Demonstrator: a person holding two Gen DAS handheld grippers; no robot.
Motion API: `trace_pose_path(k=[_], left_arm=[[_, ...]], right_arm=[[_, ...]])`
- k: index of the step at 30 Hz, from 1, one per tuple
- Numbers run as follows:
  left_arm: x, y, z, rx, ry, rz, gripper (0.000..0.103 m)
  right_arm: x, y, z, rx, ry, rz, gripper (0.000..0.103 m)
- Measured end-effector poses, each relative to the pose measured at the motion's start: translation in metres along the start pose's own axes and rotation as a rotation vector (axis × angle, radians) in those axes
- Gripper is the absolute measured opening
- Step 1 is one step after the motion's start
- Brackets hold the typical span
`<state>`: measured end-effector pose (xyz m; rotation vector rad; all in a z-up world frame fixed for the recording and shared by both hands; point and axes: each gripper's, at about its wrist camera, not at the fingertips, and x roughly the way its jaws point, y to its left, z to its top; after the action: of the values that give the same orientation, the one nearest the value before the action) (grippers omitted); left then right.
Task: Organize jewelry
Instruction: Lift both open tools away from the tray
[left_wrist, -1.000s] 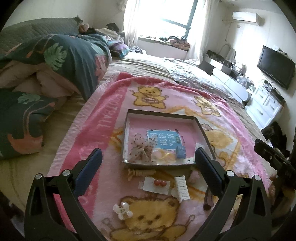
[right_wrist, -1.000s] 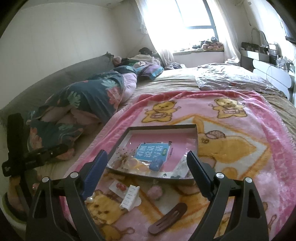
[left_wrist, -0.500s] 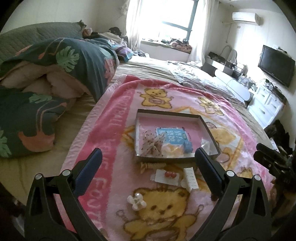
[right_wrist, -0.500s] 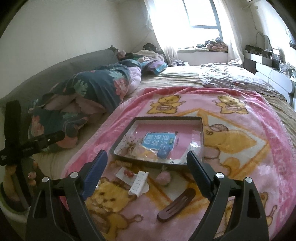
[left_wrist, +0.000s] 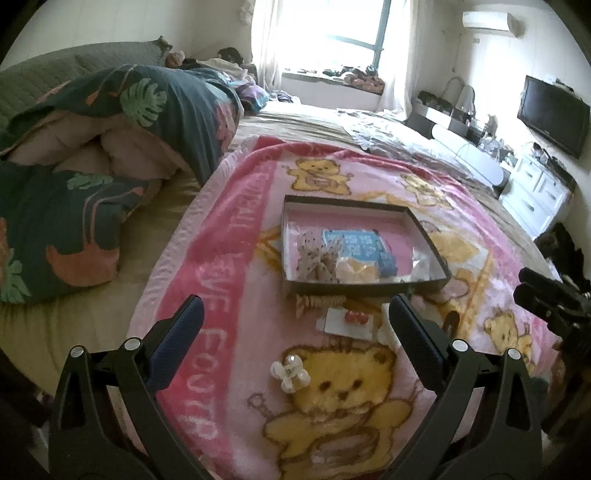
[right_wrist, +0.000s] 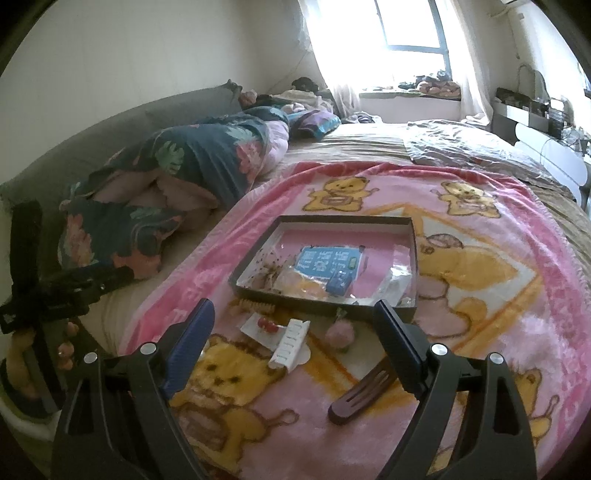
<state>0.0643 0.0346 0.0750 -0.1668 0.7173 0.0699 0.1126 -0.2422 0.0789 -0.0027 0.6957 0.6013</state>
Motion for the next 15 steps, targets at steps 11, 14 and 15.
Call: trace_pose_path(k=[11, 14, 15], left_arm=[[0.011, 0.007, -0.021, 0.019, 0.044, 0.015, 0.094], [0.016, 0.011, -0.027, 0.015, 0.057, 0.019, 0.093], [0.017, 0.011, -0.029, 0.014, 0.06, 0.02, 0.093]], right_arm=[[0.017, 0.007, -0.017, -0.009, 0.056, -0.013, 0.086], [0.025, 0.008, -0.022, -0.011, 0.077, -0.014, 0.086], [0.027, 0.009, -0.023, -0.012, 0.082, -0.014, 0.086]])
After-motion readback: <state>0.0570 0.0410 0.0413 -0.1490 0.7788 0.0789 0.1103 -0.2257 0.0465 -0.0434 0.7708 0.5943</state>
